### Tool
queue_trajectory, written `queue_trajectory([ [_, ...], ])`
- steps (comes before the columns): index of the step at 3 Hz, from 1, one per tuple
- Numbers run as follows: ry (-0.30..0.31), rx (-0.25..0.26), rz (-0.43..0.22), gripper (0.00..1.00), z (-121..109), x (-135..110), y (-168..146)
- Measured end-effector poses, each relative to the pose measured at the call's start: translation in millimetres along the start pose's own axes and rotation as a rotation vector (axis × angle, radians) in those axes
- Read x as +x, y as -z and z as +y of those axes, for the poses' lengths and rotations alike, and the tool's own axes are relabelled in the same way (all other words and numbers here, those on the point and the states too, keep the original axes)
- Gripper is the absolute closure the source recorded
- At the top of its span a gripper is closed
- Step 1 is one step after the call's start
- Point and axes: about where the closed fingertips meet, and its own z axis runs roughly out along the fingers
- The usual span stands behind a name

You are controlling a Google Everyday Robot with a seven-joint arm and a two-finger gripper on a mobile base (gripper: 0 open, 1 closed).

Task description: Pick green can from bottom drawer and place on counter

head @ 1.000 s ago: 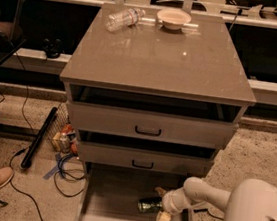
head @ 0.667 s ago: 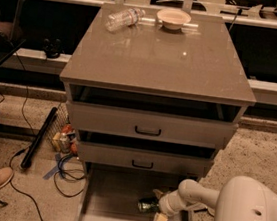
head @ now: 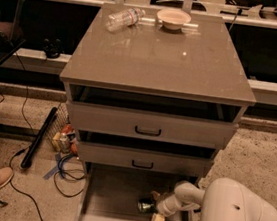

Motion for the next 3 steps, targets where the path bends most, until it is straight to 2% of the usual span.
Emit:
queue_trajectory([
  [1, -0.001, -0.009, -0.008, 0.18, -4.8, 5.1, -10.3],
  [2, -0.002, -0.011, -0.012, 0.49, -5.6, 4.9, -8.9],
  [3, -0.002, -0.011, -0.012, 0.72, -5.6, 4.7, -8.6],
])
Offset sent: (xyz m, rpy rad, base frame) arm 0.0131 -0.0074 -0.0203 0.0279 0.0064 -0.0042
